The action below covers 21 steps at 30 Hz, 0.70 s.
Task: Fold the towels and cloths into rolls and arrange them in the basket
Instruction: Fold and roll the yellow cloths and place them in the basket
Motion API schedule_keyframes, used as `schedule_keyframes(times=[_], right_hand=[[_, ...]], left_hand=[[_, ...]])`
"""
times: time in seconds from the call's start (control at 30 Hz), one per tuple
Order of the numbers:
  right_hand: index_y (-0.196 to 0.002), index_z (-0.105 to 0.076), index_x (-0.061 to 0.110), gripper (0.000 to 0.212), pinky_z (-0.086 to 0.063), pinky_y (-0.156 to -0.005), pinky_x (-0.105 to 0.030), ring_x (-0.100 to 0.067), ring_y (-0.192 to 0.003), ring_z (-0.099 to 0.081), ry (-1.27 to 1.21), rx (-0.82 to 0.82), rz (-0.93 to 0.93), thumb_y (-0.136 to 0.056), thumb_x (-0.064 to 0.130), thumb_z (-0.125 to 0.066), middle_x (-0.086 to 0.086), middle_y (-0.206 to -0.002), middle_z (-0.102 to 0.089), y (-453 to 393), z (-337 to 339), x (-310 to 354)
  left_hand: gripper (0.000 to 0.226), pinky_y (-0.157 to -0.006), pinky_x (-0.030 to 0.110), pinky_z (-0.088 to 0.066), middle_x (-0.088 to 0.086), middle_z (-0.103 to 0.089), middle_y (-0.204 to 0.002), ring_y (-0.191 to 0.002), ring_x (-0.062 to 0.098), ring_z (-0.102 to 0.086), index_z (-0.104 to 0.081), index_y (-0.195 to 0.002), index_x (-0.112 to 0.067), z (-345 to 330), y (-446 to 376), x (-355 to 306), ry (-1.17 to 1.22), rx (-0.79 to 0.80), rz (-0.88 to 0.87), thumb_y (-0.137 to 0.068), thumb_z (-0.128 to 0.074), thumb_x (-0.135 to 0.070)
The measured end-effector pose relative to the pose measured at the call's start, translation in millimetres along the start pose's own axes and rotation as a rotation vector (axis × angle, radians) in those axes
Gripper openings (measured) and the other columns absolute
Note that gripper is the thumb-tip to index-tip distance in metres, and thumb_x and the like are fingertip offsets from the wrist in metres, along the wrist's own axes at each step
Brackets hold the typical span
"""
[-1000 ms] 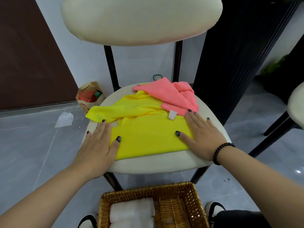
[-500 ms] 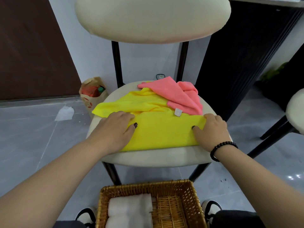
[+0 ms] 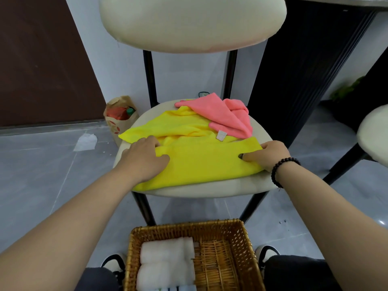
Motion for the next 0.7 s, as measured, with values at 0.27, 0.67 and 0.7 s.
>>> schedule_keyframes(times=[0.27, 0.67, 0.7], right_hand=[[-0.067, -0.057, 0.017, 0.022, -0.052, -0.075, -0.037, -0.025, -0.085, -0.06, -0.326, -0.119, 0.13, -0.075, 0.019, -0.078, -0.004, -0.081, -0.062, 24, -4, -11], [-0.09, -0.066, 0.016, 0.011, -0.044, -0.07, -0.027, -0.017, -0.086, -0.056, -0.054, -0.181, 0.383, -0.08, 0.011, -0.068, -0.002, -0.091, -0.063, 19, 11, 21], [-0.091, -0.066, 0.014, 0.011, -0.044, -0.07, -0.027, -0.017, -0.086, -0.055, 0.006, -0.175, 0.396, -0.08, 0.011, -0.068, -0.003, -0.092, -0.062, 13, 9, 29]], left_hand=[[0.046, -0.096, 0.042, -0.042, 0.006, -0.055, -0.128, -0.119, 0.031, -0.048, -0.052, -0.119, -0.021, 7, 30, 3, 0.138, -0.008, 0.083, -0.079, -0.056, -0.042], [0.022, -0.054, 0.029, -0.034, 0.0, -0.054, -0.083, -0.074, 0.013, -0.049, -0.056, -0.094, -0.011, 7, 58, 13, 0.178, 0.04, 0.012, -0.083, -0.065, -0.027], [0.025, -0.054, 0.029, -0.033, -0.001, -0.053, -0.082, -0.072, 0.011, -0.047, -0.055, -0.096, -0.01, 6, 58, 13, 0.177, 0.078, 0.01, -0.084, -0.066, -0.029]])
Point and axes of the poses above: each hand's wrist, its own y-axis away from the middle knuckle, its own z-axis out of the back of the hand, x = y × z, the point moved 1 cm from there along -y, towards the middle knuckle
